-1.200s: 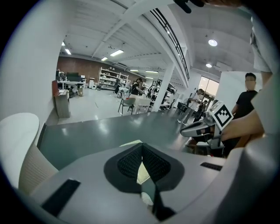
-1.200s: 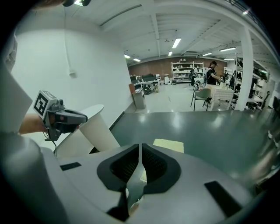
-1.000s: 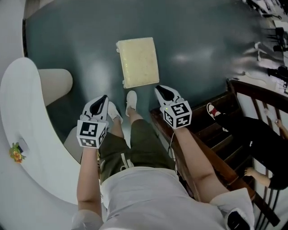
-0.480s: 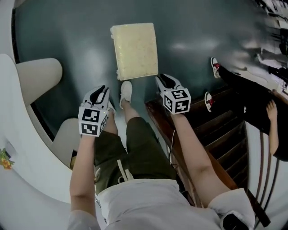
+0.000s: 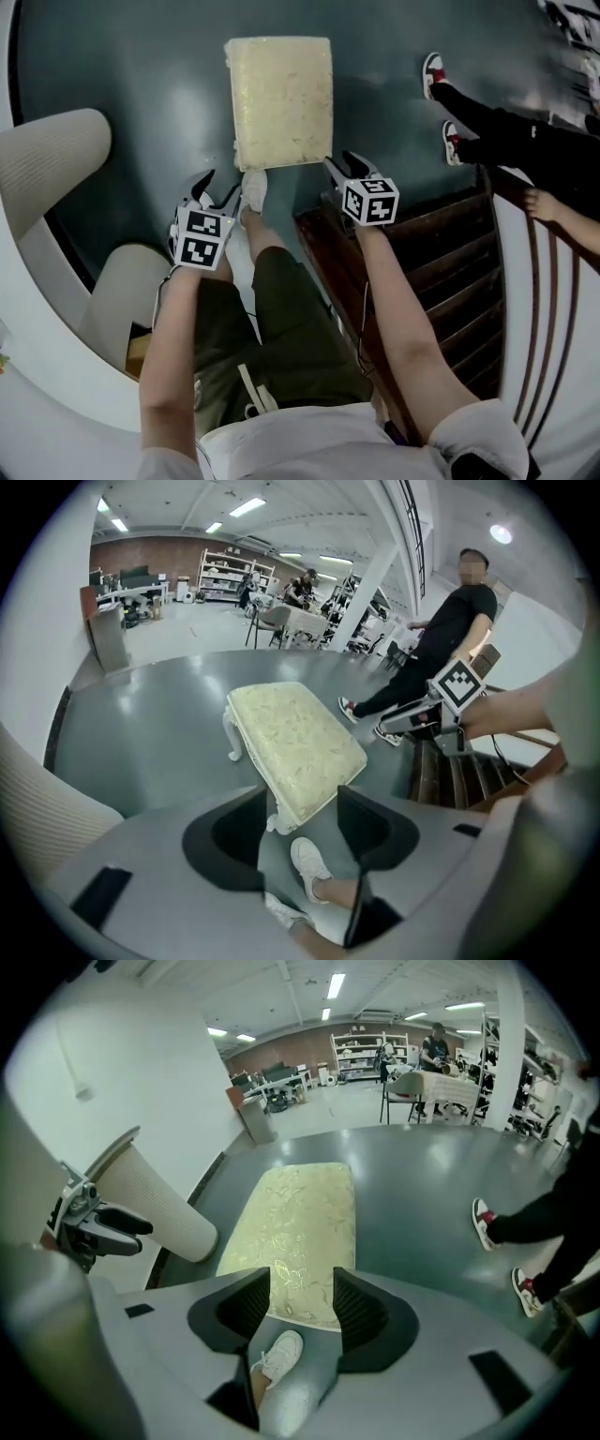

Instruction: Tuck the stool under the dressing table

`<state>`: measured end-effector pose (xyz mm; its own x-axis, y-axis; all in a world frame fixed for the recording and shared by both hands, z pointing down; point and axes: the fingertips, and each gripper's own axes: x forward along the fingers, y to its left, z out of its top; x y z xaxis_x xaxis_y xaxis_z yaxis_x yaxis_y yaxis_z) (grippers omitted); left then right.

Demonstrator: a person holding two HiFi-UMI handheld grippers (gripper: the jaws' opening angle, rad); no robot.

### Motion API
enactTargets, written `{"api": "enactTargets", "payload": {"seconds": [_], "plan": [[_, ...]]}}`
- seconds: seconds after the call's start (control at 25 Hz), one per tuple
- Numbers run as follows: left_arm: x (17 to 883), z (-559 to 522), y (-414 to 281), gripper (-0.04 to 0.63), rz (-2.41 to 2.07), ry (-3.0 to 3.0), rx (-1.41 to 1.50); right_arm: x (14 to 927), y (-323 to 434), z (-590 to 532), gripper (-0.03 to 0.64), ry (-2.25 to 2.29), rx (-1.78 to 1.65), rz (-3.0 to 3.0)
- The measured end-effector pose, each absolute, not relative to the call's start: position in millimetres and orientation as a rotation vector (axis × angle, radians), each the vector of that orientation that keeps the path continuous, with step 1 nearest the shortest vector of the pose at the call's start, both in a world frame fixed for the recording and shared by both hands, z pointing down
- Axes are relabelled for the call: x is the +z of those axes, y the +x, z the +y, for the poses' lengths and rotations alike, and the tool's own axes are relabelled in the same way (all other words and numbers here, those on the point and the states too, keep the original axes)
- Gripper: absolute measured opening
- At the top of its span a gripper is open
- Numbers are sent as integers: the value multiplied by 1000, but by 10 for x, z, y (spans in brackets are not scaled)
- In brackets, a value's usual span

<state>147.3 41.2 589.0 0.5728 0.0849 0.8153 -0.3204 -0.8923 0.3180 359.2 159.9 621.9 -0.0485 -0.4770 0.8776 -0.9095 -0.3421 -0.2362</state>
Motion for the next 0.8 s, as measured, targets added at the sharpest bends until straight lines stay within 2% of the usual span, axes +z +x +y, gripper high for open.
{"api": "enactTargets", "payload": {"seconds": [0.32, 0.8], "plan": [[6508, 467, 1592, 267, -157, 2323, 1343, 6801, 3694, 1607, 302, 1745, 1460, -1469], [7061, 653, 1830, 273, -27, 2300, 1425, 7346, 3721, 1705, 387, 1749, 1643, -1464]]}}
